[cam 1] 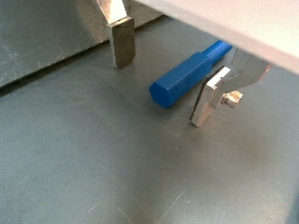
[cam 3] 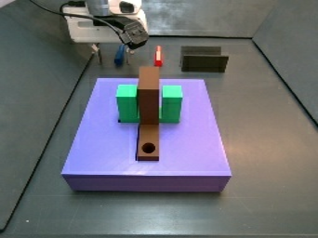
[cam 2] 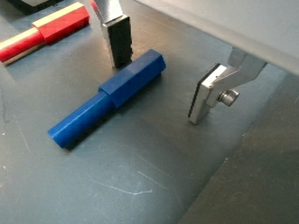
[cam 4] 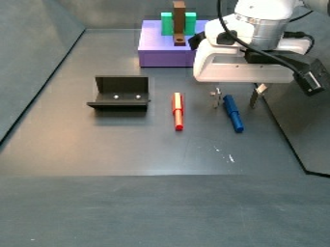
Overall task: Pick up the blue object. Move up. Place the blue object on the fixture. Regrasp the blue object. Move to above the board. Insert the blue object.
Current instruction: Pick up the blue object.
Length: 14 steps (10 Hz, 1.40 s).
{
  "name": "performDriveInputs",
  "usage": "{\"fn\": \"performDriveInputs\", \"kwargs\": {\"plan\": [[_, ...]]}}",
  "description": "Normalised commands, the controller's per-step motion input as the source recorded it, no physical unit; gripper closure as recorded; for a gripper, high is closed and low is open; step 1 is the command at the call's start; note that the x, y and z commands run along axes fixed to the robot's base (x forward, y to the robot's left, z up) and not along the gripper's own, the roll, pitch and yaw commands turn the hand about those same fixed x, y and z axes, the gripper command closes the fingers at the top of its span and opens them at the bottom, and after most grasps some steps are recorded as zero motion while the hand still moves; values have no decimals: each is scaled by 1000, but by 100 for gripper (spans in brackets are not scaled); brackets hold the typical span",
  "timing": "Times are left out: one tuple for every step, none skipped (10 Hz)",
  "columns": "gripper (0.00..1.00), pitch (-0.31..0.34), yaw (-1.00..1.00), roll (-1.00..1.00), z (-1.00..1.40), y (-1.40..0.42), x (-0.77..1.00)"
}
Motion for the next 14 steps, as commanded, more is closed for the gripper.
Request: {"fn": "performDriveInputs", "kwargs": {"plan": [[0, -89, 0, -80, -91, 0, 0], [0, 0, 0, 0, 0, 0, 0], [100, 0, 0, 0, 0, 0, 0], [100, 0, 0, 0, 0, 0, 0], [100, 0, 0, 0, 0, 0, 0], [100, 0, 0, 0, 0, 0, 0], [100, 0, 0, 0, 0, 0, 0], [100, 0, 0, 0, 0, 0, 0], [100, 0, 0, 0, 0, 0, 0], [100, 0, 0, 0, 0, 0, 0], [100, 0, 0, 0, 0, 0, 0], [100, 0, 0, 0, 0, 0, 0], [100, 0, 0, 0, 0, 0, 0], [100, 0, 0, 0, 0, 0, 0]]}}
